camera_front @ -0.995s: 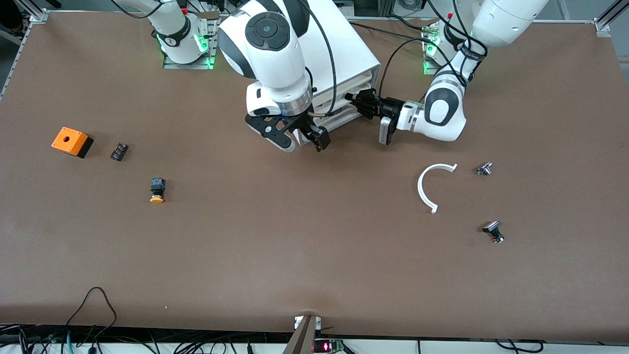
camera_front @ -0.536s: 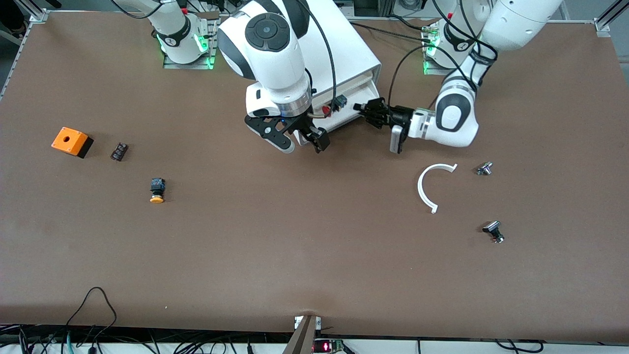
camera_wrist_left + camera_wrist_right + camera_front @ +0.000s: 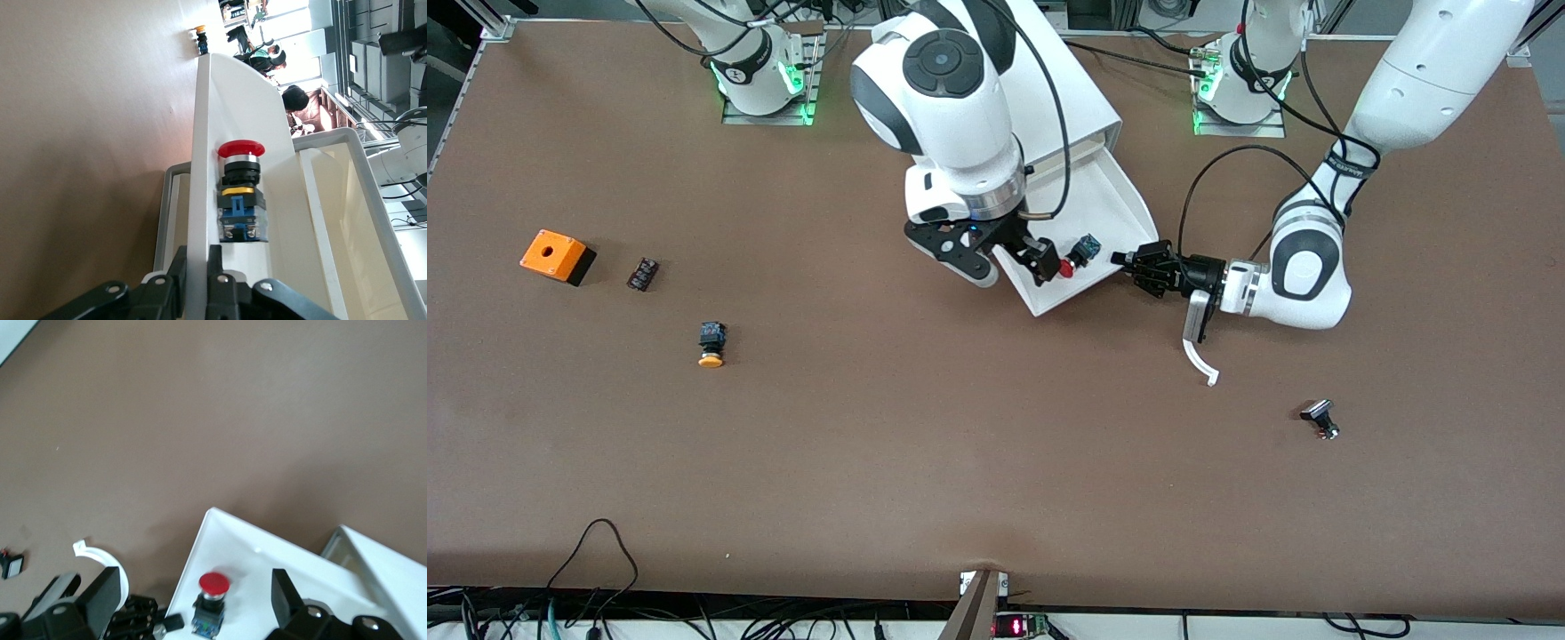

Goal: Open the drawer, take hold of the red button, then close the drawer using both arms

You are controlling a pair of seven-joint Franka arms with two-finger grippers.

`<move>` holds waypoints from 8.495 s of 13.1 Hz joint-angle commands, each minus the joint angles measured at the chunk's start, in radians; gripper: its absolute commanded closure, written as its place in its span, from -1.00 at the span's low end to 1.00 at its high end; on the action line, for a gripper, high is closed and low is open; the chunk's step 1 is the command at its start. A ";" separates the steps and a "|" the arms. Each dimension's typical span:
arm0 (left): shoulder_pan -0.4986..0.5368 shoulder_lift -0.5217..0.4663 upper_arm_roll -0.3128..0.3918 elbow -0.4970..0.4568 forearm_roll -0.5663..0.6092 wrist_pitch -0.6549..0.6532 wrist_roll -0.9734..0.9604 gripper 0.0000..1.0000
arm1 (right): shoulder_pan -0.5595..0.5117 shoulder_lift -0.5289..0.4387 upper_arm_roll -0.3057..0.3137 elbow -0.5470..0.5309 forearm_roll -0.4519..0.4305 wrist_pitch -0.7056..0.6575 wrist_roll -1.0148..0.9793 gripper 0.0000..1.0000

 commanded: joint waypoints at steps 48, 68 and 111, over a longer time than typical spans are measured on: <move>-0.142 -0.201 -0.064 0.357 1.017 0.179 -1.982 -1.00 | -0.398 -0.078 -0.071 -0.245 0.104 -0.207 -1.300 1.00; -0.164 -0.270 -0.342 -0.009 1.011 0.412 -2.306 -1.00 | -0.443 -0.162 -0.255 -0.890 0.108 0.372 -1.537 -0.09; 0.049 -0.264 -0.454 0.348 1.251 -0.132 -1.943 -1.00 | -0.852 -0.761 0.087 -0.604 0.012 -0.337 -1.272 -0.99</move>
